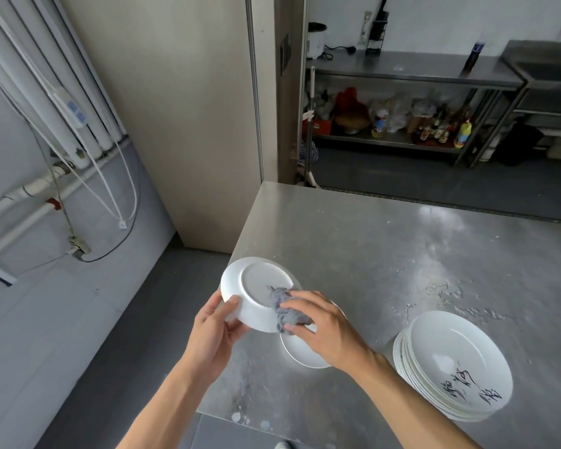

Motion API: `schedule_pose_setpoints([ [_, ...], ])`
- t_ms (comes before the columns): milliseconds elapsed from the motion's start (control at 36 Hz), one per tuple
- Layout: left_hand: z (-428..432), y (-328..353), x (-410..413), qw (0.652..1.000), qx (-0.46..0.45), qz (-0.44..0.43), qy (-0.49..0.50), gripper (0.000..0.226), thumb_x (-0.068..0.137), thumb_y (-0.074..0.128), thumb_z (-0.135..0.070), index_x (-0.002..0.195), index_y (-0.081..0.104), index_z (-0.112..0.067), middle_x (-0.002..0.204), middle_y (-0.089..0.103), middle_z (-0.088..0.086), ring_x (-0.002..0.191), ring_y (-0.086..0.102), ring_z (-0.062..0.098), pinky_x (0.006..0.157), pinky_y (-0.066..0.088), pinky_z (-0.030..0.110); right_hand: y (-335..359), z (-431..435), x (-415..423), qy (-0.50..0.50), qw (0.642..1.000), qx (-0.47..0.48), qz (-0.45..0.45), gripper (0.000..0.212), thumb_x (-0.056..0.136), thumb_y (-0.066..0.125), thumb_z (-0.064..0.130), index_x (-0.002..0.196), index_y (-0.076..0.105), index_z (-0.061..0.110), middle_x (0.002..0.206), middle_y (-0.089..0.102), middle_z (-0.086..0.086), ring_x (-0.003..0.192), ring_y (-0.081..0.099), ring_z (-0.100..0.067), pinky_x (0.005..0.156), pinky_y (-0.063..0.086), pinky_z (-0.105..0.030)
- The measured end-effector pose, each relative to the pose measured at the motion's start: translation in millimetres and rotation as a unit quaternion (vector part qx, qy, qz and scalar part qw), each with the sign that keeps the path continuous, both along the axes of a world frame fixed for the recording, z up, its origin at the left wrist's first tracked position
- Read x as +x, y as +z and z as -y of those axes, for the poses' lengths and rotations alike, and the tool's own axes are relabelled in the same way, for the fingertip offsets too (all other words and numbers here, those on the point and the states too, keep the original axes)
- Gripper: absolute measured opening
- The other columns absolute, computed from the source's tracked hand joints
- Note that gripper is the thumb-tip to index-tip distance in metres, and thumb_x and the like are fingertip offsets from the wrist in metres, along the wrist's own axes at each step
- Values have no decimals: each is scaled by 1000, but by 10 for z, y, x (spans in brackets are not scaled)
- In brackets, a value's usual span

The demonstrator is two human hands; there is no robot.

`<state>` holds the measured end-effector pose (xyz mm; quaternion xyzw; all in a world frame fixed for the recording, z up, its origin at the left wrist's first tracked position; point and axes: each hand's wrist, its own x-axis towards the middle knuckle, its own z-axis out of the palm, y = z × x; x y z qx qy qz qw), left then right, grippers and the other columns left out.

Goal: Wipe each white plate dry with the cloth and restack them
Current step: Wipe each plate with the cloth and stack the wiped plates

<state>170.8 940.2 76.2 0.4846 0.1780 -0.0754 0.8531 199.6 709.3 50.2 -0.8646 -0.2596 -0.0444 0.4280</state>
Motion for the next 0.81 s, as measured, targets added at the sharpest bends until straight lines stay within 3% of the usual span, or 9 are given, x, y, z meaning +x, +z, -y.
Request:
schedule_pose_setpoints([
  [139,3,65,-14,999,19,6,-44,37,93,69,-21,129,73,-21,128,72,16,109,72,31,87,63,38,-68,97,93,-104,992,34,-59,32,93,71,25,124,66,24,125,63,12,113,59,-4,97,47,-24],
  [222,21,109,-32,995,39,12,-89,39,92,76,-21,130,72,-24,126,72,18,104,72,31,89,62,41,-40,115,209,-152,984,43,-85,29,95,67,26,124,64,23,119,67,11,108,61,-5,93,45,-16],
  [361,106,178,-95,981,78,28,-176,43,93,70,-28,136,68,-26,127,71,20,102,72,33,92,61,54,177,42,357,-178,974,98,-99,24,98,62,26,121,62,30,105,67,26,98,60,11,80,41,-4],
  [417,177,209,-112,973,103,37,-204,42,94,69,-30,135,69,-28,125,71,21,99,71,33,94,58,57,305,-21,372,-159,977,107,-93,25,98,61,25,122,62,32,108,65,31,102,60,12,82,40,-4],
  [528,319,229,-118,967,121,48,-220,39,95,65,-29,134,70,-30,124,74,16,100,73,31,88,61,50,549,-197,315,-72,994,67,-56,27,96,64,28,123,62,32,117,66,16,103,60,0,89,43,-12],
  [639,387,160,-74,980,116,26,-157,27,95,65,-16,120,75,-15,119,74,22,101,74,38,86,62,49,644,-356,187,31,998,42,-30,26,95,66,25,121,63,22,116,66,7,106,60,-9,95,46,-23],
  [722,382,106,-38,989,101,21,-108,30,84,60,-12,108,78,-9,111,76,23,99,76,35,80,64,45,615,-436,74,57,997,53,-31,27,96,66,25,122,63,19,123,65,5,114,57,-5,101,41,-19],
  [806,329,103,-9,993,83,32,-72,27,90,61,1,104,79,-13,108,77,22,98,76,32,75,63,38,547,-447,-7,63,995,74,-23,28,95,66,24,123,63,19,127,63,6,121,54,-1,104,39,-16],
])
